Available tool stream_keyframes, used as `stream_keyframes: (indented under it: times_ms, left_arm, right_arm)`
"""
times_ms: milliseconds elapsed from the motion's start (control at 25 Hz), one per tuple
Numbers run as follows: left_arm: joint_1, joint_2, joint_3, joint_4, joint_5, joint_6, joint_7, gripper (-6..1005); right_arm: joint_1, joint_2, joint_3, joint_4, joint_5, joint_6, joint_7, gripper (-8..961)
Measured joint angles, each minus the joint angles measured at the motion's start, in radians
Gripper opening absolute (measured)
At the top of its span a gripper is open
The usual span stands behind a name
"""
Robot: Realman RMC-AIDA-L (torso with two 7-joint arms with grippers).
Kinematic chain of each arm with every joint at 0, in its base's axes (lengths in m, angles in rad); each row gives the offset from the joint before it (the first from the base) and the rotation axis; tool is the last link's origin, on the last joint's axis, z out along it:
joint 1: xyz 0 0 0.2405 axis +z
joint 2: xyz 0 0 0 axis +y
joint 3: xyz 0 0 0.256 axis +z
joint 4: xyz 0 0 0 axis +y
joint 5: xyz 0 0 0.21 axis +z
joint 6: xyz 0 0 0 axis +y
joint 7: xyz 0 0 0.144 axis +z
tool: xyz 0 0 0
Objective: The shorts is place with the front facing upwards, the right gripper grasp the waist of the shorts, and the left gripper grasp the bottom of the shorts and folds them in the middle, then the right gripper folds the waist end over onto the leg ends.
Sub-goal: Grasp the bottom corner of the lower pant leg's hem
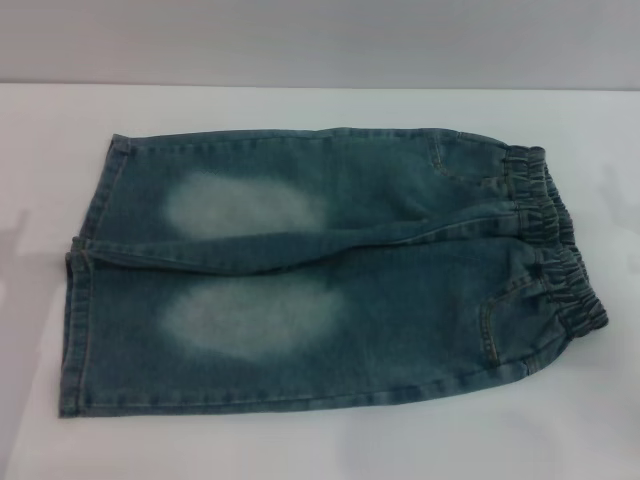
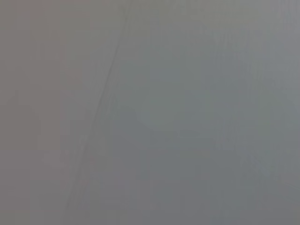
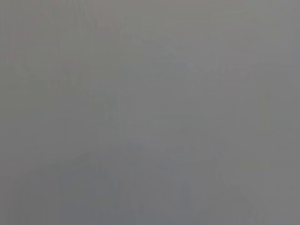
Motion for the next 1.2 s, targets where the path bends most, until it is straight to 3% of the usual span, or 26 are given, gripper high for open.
stream_keyframes:
  times_ms: [200,280,520,920,1200]
  left_arm:
    - [0.001,-0.001,0.000,0.000,0.000,0.001,0.000,840]
    - [0.000,-0.002,0.000,0.000,0.000,0.001,-0.001,840]
    - [-0.001,-0.002,0.000,0.000,0.000,0.001,-0.001,840]
    - [-0.010,-0.001,-0.001,-0.008,-0.003,-0.007,0.007,840]
    - [-0.015,0.002,0.000,-0.011,-0.001,-0.027,-0.001,840]
  right_arm:
    - [0.001,0.000,-0.008,0.000,0.000,0.000,0.000,769]
    - [-0.002,0.000,-0.005,0.000,0.000,0.002,0.000,588]
    - [-0.004,-0.001,-0.003,0.000,0.002,0.004,0.000,392]
    - [-0.002,-0.002,0.009,0.000,0.010,0.010,0.000,592]
    - [-0.003,-0.002,0.020,0.000,0.010,0.011,0.000,633]
